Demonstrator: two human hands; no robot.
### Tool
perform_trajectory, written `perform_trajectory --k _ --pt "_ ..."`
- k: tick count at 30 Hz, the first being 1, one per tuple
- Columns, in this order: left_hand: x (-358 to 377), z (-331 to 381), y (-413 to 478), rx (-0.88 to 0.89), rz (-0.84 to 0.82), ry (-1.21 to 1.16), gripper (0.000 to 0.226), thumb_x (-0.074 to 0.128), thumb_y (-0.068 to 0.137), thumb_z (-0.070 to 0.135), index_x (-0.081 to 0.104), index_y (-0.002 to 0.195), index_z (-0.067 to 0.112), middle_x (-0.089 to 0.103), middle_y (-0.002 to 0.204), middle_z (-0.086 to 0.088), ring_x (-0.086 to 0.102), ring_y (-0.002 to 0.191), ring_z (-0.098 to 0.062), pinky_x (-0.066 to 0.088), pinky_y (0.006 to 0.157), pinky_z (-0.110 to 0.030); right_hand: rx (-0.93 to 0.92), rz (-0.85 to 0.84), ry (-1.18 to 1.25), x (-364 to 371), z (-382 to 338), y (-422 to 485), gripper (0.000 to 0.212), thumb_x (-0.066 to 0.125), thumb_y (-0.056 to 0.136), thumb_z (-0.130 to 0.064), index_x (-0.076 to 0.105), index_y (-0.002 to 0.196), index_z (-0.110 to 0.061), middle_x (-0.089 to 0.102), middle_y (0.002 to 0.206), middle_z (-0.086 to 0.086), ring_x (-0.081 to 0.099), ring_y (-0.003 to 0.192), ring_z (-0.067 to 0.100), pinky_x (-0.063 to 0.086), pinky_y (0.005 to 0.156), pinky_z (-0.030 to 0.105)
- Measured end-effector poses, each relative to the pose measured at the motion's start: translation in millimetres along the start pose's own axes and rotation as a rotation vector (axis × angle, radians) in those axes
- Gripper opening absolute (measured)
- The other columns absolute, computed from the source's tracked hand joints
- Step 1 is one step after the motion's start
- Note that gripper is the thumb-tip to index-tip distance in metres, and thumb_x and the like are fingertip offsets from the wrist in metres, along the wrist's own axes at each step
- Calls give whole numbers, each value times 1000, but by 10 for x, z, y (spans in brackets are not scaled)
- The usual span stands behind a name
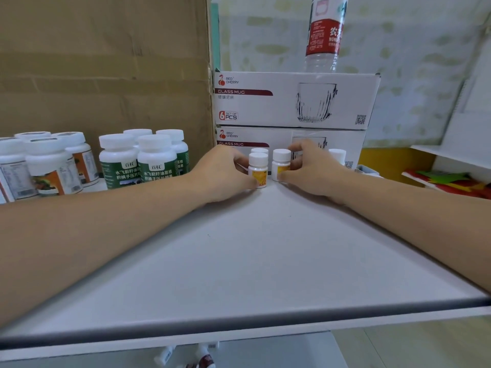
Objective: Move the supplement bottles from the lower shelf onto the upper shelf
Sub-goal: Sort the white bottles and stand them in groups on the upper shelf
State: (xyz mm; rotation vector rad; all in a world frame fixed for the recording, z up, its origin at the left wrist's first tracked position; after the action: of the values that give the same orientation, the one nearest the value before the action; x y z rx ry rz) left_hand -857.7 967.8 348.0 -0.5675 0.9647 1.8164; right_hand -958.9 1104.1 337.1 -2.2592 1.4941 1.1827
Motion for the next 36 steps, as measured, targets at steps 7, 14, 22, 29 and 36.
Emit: perform_trajectory --k 7,14,22,29,36 --pt "-12 5 -5 -7 15 43 22 80 77 29 78 96 18 75 87 0 69 86 -20 54 80 -36 -20 -6 -95 25 -5 27 62 70 84 -24 37 137 -18 68 101 -3 61 100 16 47 84 30" --pt "-7 35 -21 7 6 71 21 78 78 32 78 95 19 76 85 -2 69 86 -23 54 80 -40 -35 4 -169 31 -40 27 65 72 84 -33 37 136 -15 68 100 0 62 100 19 48 89 34" --pt "-14 92 -261 -86 -221 520 49 53 93 50 52 127 16 62 121 -4 59 104 -21 51 91 -37 18 -223 -463 15 -244 -423 56 50 96 -34 32 142 -7 53 134 12 50 105 25 39 85 30" --pt "-220 319 -1032 -107 -342 626 52 37 96 59 42 141 34 47 144 8 46 128 -18 35 102 -29 -88 -310 -566 -351 -298 -1192 52 47 94 -53 40 142 -33 40 150 -7 40 136 20 32 111 36" --pt "-487 452 -1835 -39 -317 569 44 35 94 62 51 131 44 53 134 18 50 119 -9 41 100 -31 -224 -334 -510 -352 -535 -2026 47 44 94 -58 48 137 -39 51 135 -11 47 116 11 35 95 27"
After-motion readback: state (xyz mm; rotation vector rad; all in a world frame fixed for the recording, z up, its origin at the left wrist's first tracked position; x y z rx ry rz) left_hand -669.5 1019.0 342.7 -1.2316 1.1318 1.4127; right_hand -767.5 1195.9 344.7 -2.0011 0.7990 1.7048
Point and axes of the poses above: each hand's wrist, its own y-axis towards the middle knuckle, its own x-axis out of the palm, z = x × y, the point moved 8 cm from there along y, towards the middle knuckle
